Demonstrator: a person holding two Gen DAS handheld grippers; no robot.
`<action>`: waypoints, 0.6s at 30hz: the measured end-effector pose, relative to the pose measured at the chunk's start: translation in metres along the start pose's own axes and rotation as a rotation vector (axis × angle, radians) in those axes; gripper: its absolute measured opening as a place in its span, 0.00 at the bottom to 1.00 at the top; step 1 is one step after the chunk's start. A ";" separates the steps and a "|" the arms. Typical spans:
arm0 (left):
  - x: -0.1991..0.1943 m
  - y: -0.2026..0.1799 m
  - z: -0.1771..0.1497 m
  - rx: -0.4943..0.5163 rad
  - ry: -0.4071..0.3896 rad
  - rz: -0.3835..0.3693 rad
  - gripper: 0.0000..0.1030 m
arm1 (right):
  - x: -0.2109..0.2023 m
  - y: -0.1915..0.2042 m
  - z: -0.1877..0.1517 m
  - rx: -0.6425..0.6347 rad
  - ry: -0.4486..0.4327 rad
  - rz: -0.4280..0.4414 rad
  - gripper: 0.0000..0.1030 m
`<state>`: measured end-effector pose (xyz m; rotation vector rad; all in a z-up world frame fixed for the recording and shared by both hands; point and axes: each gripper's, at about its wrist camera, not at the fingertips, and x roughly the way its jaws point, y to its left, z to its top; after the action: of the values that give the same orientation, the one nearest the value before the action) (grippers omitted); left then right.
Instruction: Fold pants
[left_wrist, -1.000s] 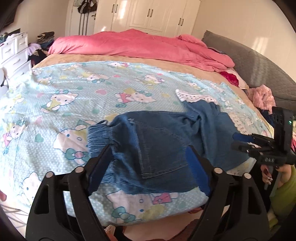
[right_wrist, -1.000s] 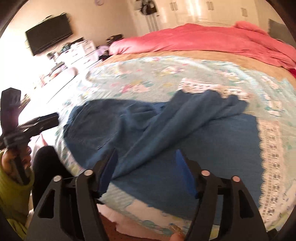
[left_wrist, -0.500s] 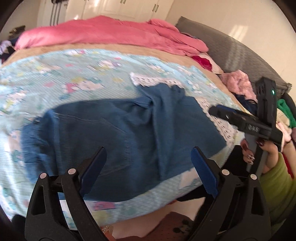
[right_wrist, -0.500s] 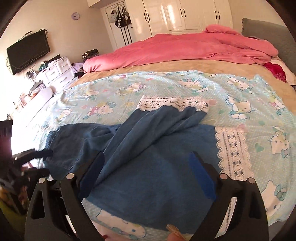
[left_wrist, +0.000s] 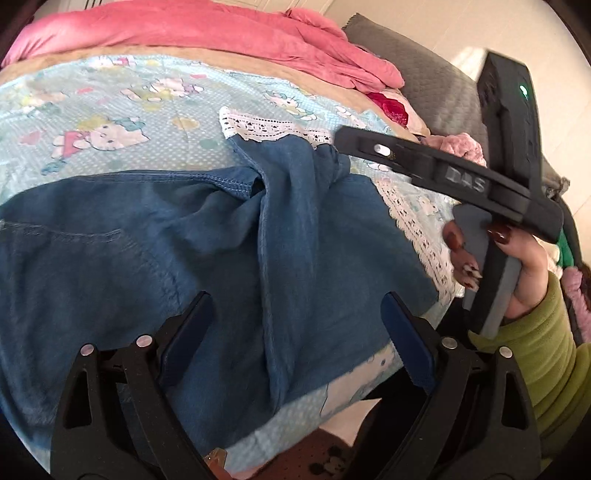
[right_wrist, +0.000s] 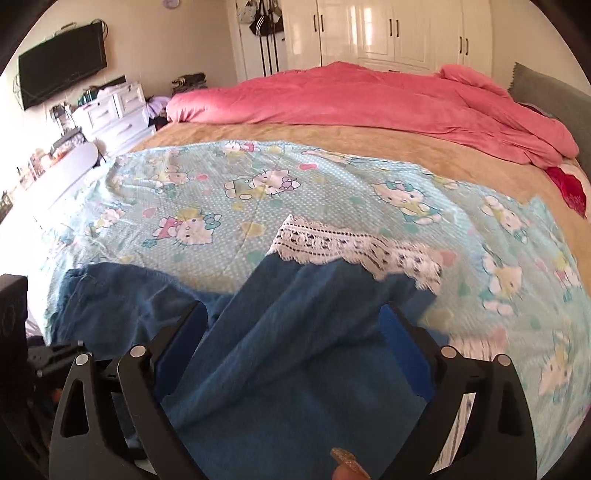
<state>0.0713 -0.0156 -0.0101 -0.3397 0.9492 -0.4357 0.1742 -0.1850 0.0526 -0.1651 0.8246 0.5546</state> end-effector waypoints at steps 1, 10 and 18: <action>0.005 0.001 0.003 -0.013 0.001 -0.012 0.76 | 0.010 0.001 0.007 -0.008 0.016 0.001 0.91; 0.027 0.016 0.003 -0.093 0.000 -0.089 0.12 | 0.094 0.020 0.047 -0.090 0.155 -0.080 0.91; 0.025 -0.018 -0.005 0.085 -0.004 -0.045 0.12 | 0.155 0.034 0.065 -0.088 0.227 -0.183 0.91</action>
<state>0.0761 -0.0443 -0.0218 -0.2851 0.9172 -0.5150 0.2832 -0.0714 -0.0147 -0.3859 0.9942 0.4039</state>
